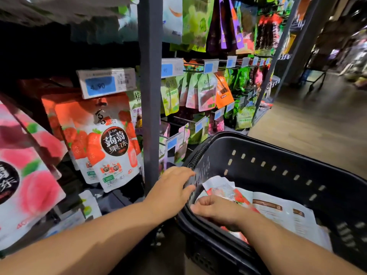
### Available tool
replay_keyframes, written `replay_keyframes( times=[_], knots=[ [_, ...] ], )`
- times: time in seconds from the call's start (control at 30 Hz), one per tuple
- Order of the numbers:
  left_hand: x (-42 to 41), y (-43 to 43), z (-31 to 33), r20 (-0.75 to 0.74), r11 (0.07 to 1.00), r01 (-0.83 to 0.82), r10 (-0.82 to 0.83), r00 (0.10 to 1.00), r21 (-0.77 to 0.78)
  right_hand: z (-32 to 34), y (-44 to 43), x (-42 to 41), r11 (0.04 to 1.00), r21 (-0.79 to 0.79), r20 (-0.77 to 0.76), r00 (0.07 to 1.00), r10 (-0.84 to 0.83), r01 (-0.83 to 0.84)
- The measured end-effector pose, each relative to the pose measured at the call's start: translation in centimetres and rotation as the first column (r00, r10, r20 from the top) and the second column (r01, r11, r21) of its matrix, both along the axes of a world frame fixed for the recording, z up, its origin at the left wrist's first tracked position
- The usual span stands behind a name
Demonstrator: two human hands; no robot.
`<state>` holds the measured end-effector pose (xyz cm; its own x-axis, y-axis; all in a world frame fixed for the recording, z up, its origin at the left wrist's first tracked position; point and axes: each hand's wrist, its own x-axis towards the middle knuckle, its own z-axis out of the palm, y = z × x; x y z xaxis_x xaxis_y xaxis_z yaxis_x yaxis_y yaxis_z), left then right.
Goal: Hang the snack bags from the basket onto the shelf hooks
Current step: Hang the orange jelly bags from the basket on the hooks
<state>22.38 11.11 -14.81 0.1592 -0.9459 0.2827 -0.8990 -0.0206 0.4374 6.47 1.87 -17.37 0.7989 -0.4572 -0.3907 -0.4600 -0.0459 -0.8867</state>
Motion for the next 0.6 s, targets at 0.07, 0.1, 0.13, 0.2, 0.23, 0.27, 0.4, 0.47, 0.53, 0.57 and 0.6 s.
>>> replay_keyframes(
  times=[0.07, 0.1, 0.13, 0.2, 0.23, 0.27, 0.4, 0.47, 0.53, 0.57, 0.6],
  knots=[
    [-0.5, 0.1, 0.1, -0.004, 1.000, 0.008, -0.008, 1.000, 0.017, -0.3, 1.1, -0.1, 1.000, 0.024, -0.018, 1.000, -0.006, 0.006],
    [-0.7, 0.2, 0.2, -0.002, 1.000, 0.012, -0.012, 1.000, 0.028, -0.3, 1.8, 0.0, 0.999, 0.036, -0.031, 1.000, -0.003, 0.004],
    [-0.9, 0.3, 0.4, 0.003, 0.999, 0.015, -0.015, 1.000, 0.041, -0.6, 2.4, 0.0, 0.998, 0.056, -0.038, 0.999, 0.005, -0.002],
    [-1.0, 0.6, 0.6, 0.018, 0.998, 0.019, -0.020, 1.000, 0.060, -1.0, 3.6, 0.0, 0.993, 0.119, -0.049, 0.999, 0.005, 0.001],
    [-1.1, 0.9, 0.7, 0.030, 0.997, 0.021, -0.023, 0.999, 0.068, -1.3, 4.1, -0.1, 0.990, 0.140, -0.051, 0.999, -0.008, 0.015],
    [-1.1, 1.2, 0.6, 0.044, 0.997, 0.024, -0.027, 0.999, 0.077, -1.7, 4.5, -0.2, 0.987, 0.156, -0.054, 0.998, -0.026, 0.034],
    [-1.2, 2.7, -0.1, 0.069, 0.995, 0.036, -0.043, 0.997, 0.096, -3.0, 5.2, -0.7, 0.986, 0.126, -0.089, 0.991, -0.099, 0.109],
    [-1.1, 3.2, -0.3, 0.067, 0.994, 0.038, -0.045, 0.997, 0.101, -3.1, 5.0, -1.0, 0.982, 0.079, -0.096, 0.982, -0.161, 0.169],
    [-1.2, 3.7, -0.4, 0.066, 0.994, 0.034, -0.041, 0.997, 0.108, -3.0, 4.5, -1.3, 0.968, 0.039, -0.093, 0.965, -0.244, 0.248],
    [-1.2, 3.8, -0.4, 0.064, 0.993, 0.031, -0.039, 0.997, 0.112, -3.0, 4.0, -1.6, 0.959, 0.004, -0.100, 0.955, -0.280, 0.282],
    [-1.2, 3.9, -0.4, 0.064, 0.993, 0.030, -0.038, 0.997, 0.116, -3.1, 3.4, -1.9, 0.950, -0.066, -0.117, 0.943, -0.311, 0.305]
  ],
)
